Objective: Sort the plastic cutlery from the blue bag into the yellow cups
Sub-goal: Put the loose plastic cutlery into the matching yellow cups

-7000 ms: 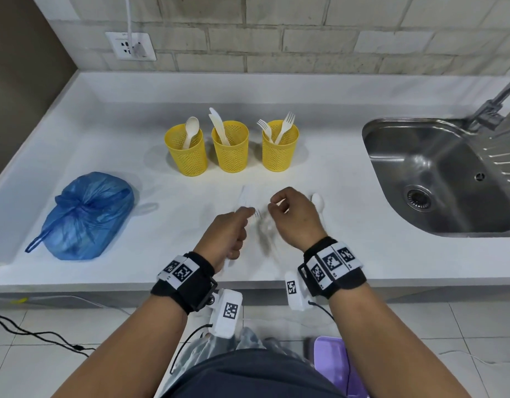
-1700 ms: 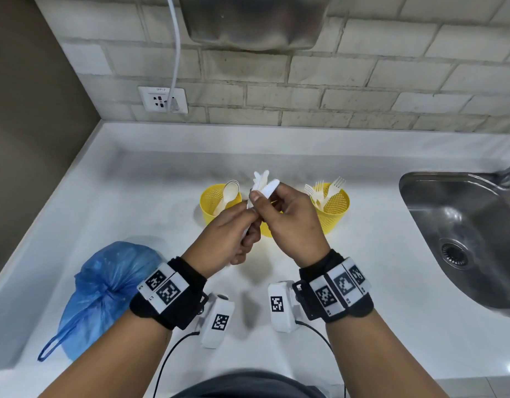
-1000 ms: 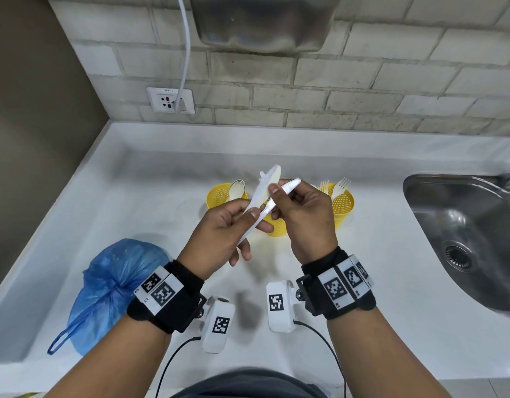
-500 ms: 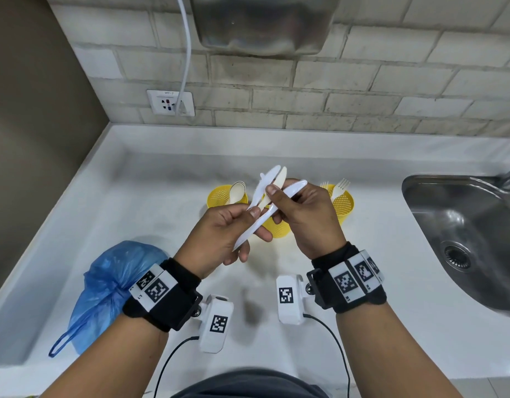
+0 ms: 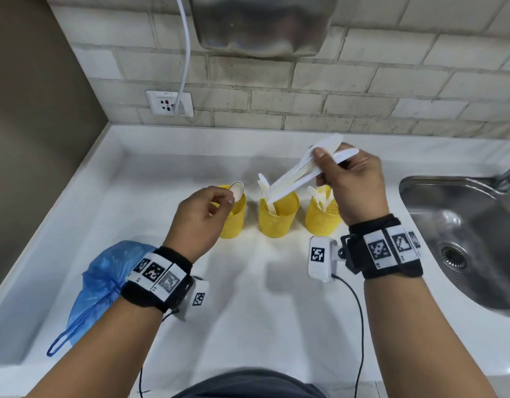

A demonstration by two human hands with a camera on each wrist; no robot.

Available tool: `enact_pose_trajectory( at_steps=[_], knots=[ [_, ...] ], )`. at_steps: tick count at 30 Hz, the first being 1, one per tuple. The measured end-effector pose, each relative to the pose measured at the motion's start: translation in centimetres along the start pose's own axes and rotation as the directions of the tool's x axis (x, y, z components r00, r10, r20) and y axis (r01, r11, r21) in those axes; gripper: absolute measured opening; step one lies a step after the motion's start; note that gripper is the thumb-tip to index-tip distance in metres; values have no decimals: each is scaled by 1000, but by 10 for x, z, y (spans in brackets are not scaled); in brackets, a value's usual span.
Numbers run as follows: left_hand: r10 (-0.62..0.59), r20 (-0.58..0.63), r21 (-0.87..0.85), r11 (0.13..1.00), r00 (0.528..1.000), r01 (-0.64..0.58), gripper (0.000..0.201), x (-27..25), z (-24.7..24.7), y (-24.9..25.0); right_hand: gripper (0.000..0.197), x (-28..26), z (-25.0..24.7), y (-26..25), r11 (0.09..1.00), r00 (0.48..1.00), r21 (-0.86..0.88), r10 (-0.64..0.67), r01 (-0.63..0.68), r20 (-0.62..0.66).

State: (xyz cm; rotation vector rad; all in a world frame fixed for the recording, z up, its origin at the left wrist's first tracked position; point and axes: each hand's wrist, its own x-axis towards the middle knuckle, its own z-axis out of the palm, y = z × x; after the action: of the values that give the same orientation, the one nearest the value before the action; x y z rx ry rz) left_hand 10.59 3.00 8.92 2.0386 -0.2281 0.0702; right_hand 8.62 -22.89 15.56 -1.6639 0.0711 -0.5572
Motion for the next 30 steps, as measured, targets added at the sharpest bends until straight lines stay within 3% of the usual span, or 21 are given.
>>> enact_pose_trajectory(
  at_steps=[3,6,10,14,19,23,27,30],
  knots=[
    [143,75,359,919,987,-160,23,8,2,-20,18,19,-8,11,966,995,-251,-76,57,-68],
    [192,111,487,845,975,-222,29,11,9,-29,13,29,-2,34,914,998,-403,-58,54,2],
    [191,115,505,834,975,-223,19,11,19,-32,18,25,13,66,840,996,-541,11,39,90],
    [147,92,480,860,985,-174,18,12,23,-38,18,24,23,87,833,988,-552,108,-32,106],
    [156,79,454,874,985,-175,18,12,24,-41,63,21,26,88,846,994,-529,102,-71,30],
    [166,65,438,881,984,-178,17,11,24,-42,38,-6,26,83,786,990,-603,-133,134,46],
    [174,54,432,884,983,-180,17,10,26,-43,32,-37,28,93,697,961,-689,-4,201,277],
    [182,44,426,886,982,-184,17,10,26,-44,22,-47,31,108,632,949,-739,16,233,313]
  ],
)
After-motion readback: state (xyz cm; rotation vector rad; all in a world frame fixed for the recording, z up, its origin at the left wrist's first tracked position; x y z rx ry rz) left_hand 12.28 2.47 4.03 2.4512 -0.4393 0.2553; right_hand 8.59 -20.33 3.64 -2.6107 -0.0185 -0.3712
